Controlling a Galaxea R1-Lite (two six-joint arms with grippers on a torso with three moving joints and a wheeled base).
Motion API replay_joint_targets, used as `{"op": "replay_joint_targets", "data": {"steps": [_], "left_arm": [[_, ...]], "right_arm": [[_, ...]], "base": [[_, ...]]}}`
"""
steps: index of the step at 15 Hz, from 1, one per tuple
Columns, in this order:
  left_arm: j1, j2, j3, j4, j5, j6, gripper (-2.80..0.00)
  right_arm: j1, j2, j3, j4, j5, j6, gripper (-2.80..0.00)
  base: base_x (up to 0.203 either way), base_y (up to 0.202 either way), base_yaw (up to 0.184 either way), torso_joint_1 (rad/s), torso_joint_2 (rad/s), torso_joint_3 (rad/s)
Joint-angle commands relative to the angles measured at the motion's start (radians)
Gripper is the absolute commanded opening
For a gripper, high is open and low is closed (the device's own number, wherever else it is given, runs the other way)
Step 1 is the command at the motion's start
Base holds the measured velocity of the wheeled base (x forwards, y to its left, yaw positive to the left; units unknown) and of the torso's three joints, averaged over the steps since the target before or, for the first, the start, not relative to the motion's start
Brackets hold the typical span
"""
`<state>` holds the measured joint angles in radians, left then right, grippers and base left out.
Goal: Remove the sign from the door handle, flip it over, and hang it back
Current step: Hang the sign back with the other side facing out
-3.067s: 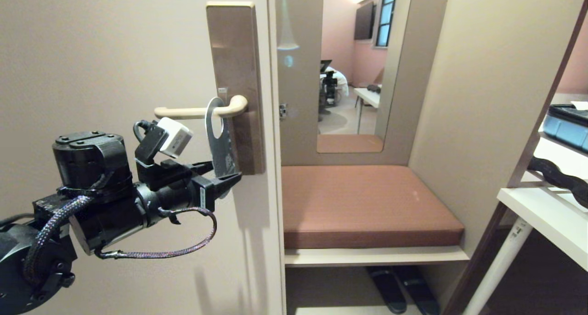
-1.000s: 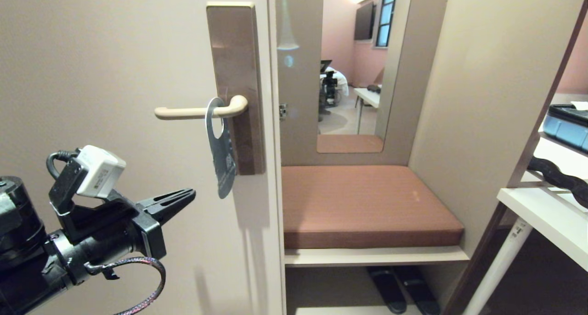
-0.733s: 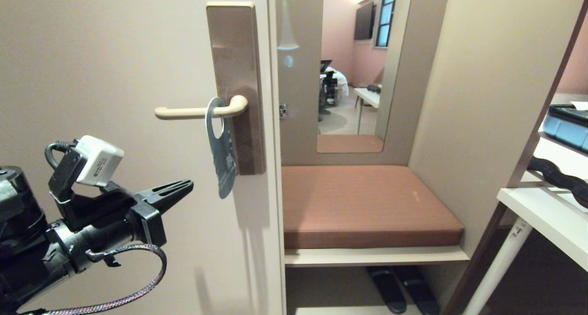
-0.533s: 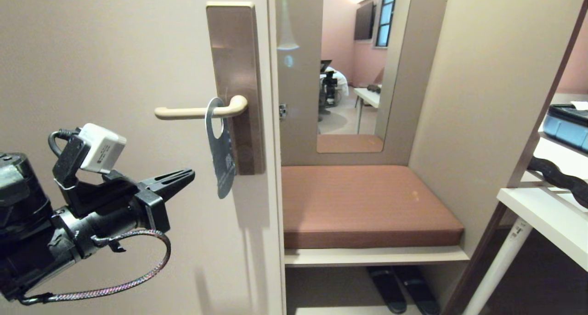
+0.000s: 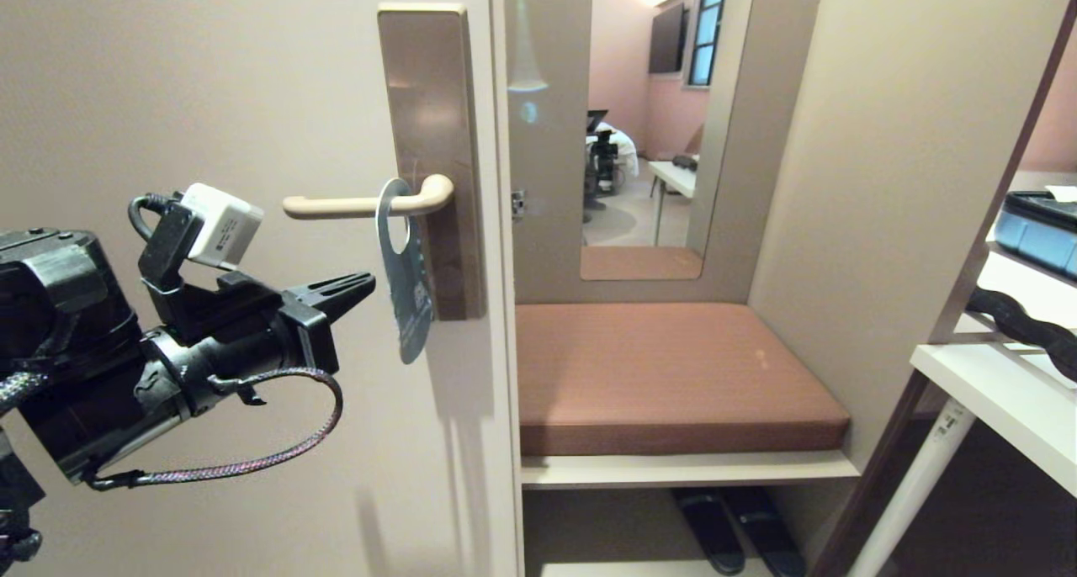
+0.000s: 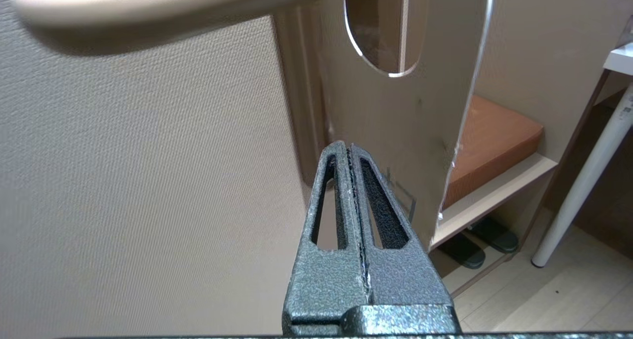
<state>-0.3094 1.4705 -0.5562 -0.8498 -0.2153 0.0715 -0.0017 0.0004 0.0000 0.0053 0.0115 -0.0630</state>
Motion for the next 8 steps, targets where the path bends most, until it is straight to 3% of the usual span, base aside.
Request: {"op": "replay_joint_targets", "data": {"steps": [1, 8], "left_arm": [[-0.005, 0.037, -0.026, -0.005, -0.001, 0.002, -2.80], [-0.071, 0.090, -0.075, -0.005, -0.001, -0.002, -2.80]], "right_arm": [[0.000, 0.000, 0.000, -0.001, 0.001, -0.001, -2.80], [0.000, 0.000, 0.000, 0.001, 0.001, -0.001, -2.80]], "base": [[0.000, 0.000, 0.000, 0.000, 0.00, 0.000], [0.000, 0.000, 0.000, 0.000, 0.00, 0.000]]}}
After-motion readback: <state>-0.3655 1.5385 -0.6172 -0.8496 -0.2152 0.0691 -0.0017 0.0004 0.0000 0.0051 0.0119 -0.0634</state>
